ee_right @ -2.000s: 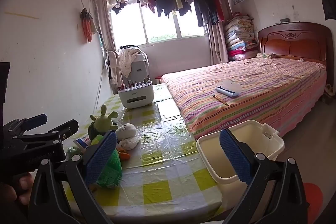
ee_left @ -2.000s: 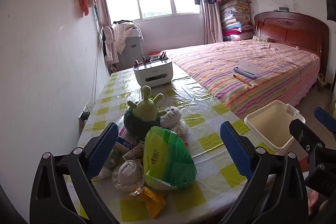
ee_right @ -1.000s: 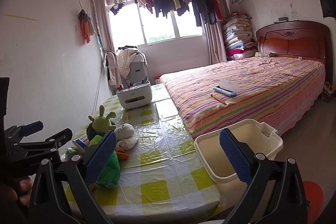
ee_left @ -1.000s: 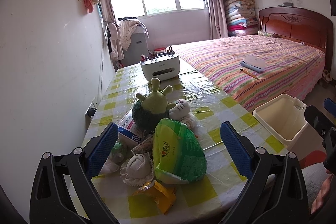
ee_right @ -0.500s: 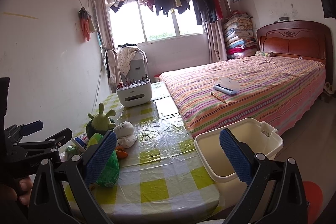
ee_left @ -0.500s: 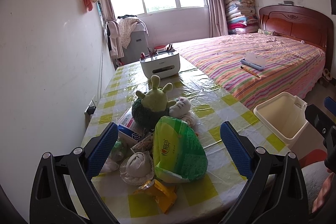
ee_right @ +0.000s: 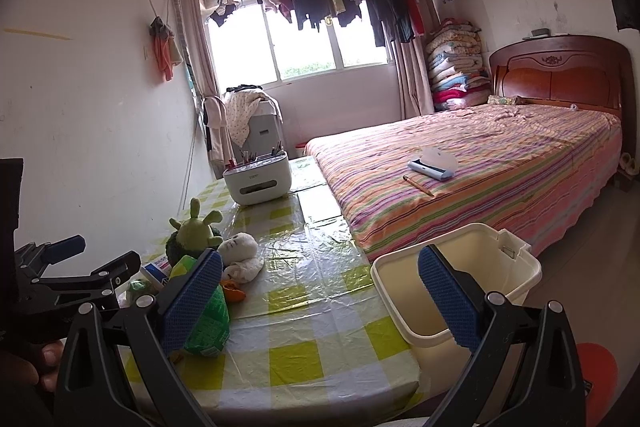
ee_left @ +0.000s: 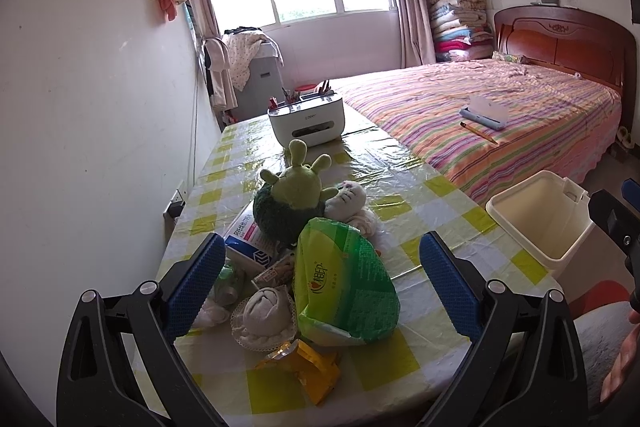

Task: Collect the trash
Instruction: 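Move both tools toward the cluttered items on the checked table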

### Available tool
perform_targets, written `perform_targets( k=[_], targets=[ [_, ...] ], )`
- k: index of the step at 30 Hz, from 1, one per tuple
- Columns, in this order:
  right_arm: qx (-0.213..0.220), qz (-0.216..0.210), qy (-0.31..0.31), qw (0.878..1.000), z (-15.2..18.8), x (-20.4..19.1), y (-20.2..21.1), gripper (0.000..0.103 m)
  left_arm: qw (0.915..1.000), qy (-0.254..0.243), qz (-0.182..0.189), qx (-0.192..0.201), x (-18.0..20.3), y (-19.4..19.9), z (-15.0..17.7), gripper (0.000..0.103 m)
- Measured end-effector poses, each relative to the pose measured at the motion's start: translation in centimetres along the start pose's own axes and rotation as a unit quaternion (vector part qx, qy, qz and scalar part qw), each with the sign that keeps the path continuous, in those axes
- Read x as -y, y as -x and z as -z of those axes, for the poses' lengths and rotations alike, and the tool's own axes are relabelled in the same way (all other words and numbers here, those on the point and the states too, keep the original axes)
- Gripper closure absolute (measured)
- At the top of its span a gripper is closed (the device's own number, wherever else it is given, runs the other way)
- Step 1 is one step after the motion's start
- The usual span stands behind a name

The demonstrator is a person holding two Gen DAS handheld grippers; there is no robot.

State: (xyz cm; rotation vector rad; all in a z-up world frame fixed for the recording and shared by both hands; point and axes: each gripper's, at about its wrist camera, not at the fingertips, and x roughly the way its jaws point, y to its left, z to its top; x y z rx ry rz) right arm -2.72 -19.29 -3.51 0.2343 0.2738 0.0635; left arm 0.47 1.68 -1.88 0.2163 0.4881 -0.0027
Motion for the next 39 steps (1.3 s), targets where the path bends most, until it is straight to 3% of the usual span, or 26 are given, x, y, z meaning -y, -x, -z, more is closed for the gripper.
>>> perform_targets(
  k=[39],
  targets=[
    [-0.004,-0.001,-0.001,1.0,0.15,0.03,-0.12,0.007,1.0,0.003,-0.003,-0.008,-0.94,-0.14,0.68,0.007]
  ],
)
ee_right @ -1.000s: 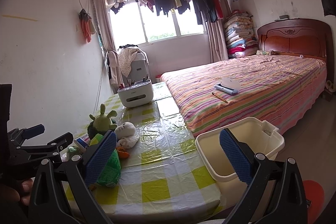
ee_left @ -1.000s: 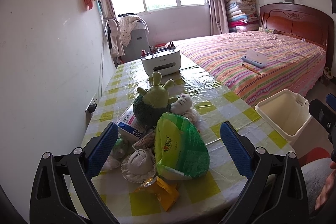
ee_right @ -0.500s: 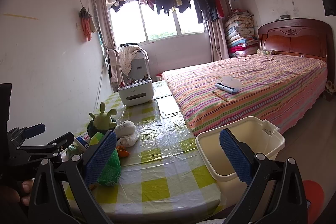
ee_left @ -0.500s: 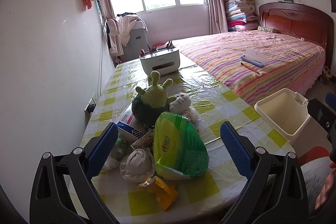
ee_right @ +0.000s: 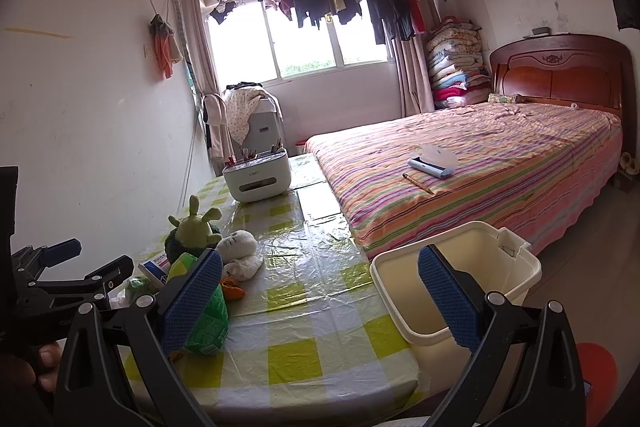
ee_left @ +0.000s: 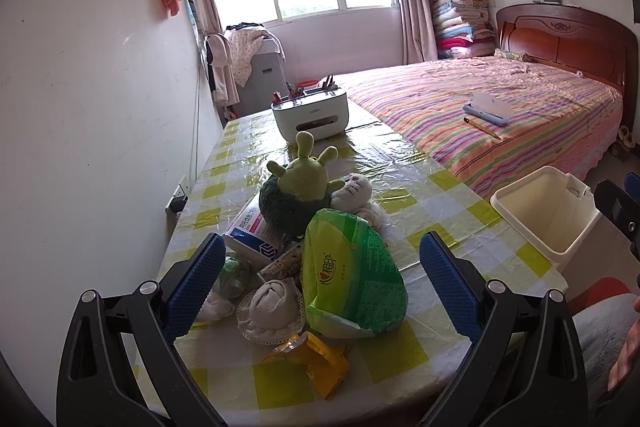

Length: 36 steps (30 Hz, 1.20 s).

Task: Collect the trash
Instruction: 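Move both tools toward the cluttered items on the checked table, then reach the right tool over the green snack bag, fingers open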

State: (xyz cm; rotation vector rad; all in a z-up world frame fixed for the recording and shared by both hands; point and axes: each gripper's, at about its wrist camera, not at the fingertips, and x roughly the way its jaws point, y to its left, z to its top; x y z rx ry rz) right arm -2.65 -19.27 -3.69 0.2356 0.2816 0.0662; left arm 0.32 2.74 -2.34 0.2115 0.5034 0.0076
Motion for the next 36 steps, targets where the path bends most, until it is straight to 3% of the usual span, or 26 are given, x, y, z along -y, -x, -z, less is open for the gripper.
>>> perform_targets(
  k=[28,36],
  targets=[
    [-0.002,-0.006,0.0,1.0,0.0,-0.2,-0.2,0.007,0.9996,0.014,-0.024,-0.011,-2.7,-0.1,0.9,0.007],
    [-0.027,-0.025,0.003,0.999,-0.1,-0.4,-0.9,0.007,0.9967,0.07,-0.034,-0.023,-7.4,-0.1,1.7,0.007]
  ],
)
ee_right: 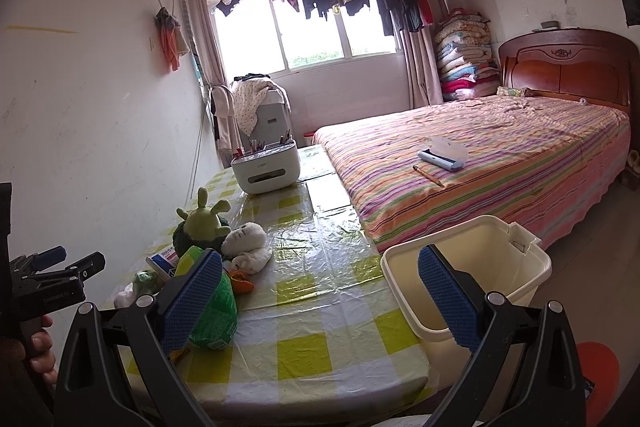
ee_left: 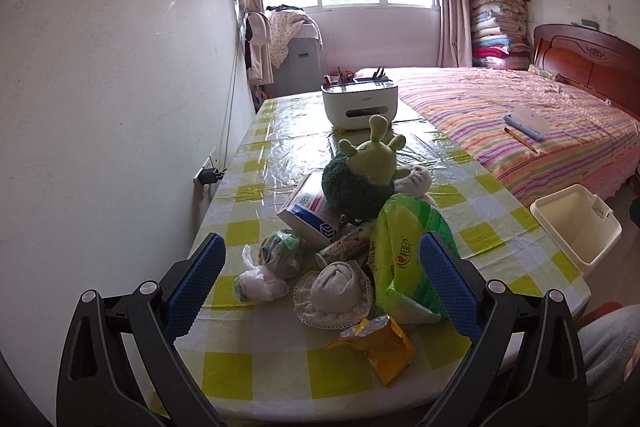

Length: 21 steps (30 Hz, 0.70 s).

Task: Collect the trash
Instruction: 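Reach the right tool over the green snack bag, fingers open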

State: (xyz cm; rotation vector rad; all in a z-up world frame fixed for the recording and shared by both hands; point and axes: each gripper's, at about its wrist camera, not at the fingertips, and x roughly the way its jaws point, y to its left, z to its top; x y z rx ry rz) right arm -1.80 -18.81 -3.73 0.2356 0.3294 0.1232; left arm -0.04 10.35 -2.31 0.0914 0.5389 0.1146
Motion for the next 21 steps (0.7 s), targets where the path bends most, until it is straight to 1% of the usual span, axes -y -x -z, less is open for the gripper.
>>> perform_targets(
  k=[3,5,8,11,13,14,15,17,19,21],
  targets=[
    [-0.023,-0.018,0.008,1.0,-0.2,-0.5,-0.7,0.007,0.9998,0.013,-0.001,-0.016,-1.9,-0.6,0.2,0.007],
    [-0.037,-0.038,0.02,0.998,-0.2,-1.1,-1.1,0.007,0.9995,0.014,-0.003,-0.027,-2.9,-1.1,0.2,0.007],
    [-0.045,-0.058,0.047,0.996,-0.2,-2.4,-1.6,0.007,0.9989,0.014,-0.008,-0.044,-4.1,-1.8,0.3,0.007],
    [-0.061,-0.089,0.065,0.992,-0.2,-3.9,-2.6,0.007,0.9982,0.016,-0.012,-0.056,-5.0,-2.4,0.2,0.007],
    [-0.077,-0.115,0.066,0.988,-0.2,-4.8,-3.6,0.007,0.9977,0.018,0.0,-0.065,-5.4,-2.9,-0.2,0.007],
    [-0.088,-0.126,0.065,0.986,-0.1,-5.3,-4.3,0.007,0.9977,0.02,-0.002,-0.065,-5.4,-3.2,-0.6,0.007],
    [-0.099,-0.137,0.065,0.983,-0.1,-5.8,-5.0,0.007,0.9974,0.023,-0.003,-0.069,-5.4,-3.6,-1.3,0.007],
    [-0.127,-0.159,0.064,0.977,-0.1,-6.9,-6.4,0.007,0.9962,0.034,0.007,-0.08,-5.7,-4.4,-2.5,0.007],
    [-0.152,-0.173,0.064,0.971,0.1,-8.1,-7.7,0.007,0.9962,0.04,0.003,-0.077,-5.9,-4.9,-3.5,0.007],
    [-0.176,-0.179,0.066,0.966,0.2,-9.2,-8.9,0.007,0.9954,0.045,0.006,-0.084,-6.2,-5.8,-3.8,0.007]
  ],
)
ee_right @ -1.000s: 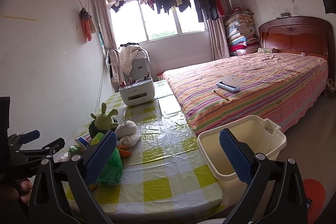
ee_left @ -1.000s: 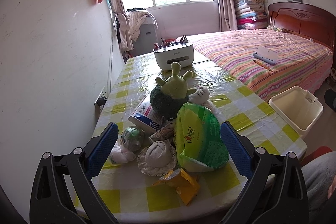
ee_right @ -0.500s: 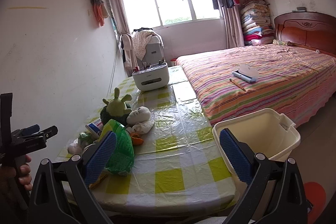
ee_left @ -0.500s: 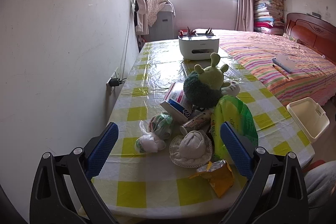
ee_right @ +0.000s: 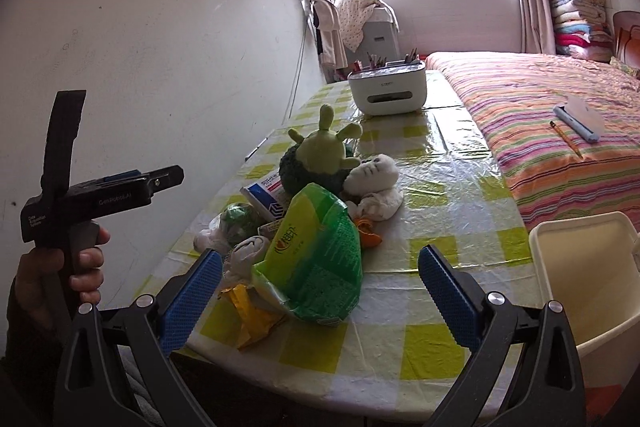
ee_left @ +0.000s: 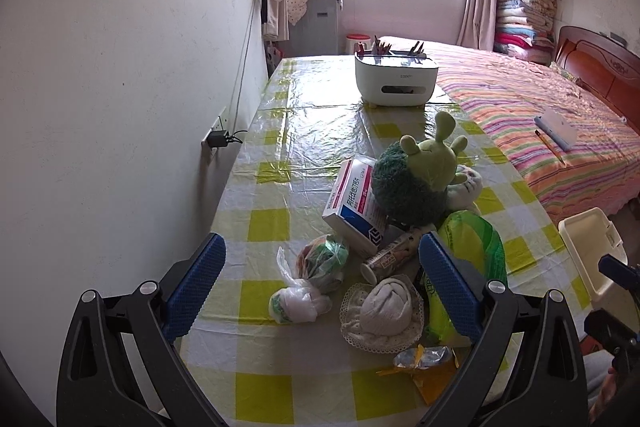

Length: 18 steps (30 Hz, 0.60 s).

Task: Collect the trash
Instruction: 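Reach the right tool over the green snack bag, fingers open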

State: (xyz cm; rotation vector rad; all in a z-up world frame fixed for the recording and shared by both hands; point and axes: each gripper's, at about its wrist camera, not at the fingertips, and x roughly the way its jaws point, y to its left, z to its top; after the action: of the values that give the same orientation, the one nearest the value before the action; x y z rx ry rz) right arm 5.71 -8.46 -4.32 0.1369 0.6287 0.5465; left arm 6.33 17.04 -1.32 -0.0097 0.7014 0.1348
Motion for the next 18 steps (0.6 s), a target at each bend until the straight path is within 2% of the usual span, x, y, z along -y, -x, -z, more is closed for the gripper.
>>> perform_targets(
  k=[6,12,15,18],
  targets=[
    [-0.065,0.0,-0.042,0.997,-0.7,0.1,-5.0,0.007,0.998,0.023,-0.012,-0.057,-2.3,-3.4,0.6,0.007],
    [-0.1,0.009,-0.102,0.99,-0.7,1.3,-8.0,0.007,0.9982,0.018,-0.037,-0.045,-3.7,-4.0,-0.3,0.007],
    [-0.109,0.02,-0.125,0.986,-0.6,2.2,-8.9,0.007,0.9983,0.01,-0.024,-0.052,-3.5,-4.3,-0.2,0.007],
    [-0.121,0.025,-0.139,0.982,-0.5,2.6,-9.8,0.007,0.9978,-0.006,-0.031,-0.057,-3.0,-4.7,-0.1,0.007]
  ],
)
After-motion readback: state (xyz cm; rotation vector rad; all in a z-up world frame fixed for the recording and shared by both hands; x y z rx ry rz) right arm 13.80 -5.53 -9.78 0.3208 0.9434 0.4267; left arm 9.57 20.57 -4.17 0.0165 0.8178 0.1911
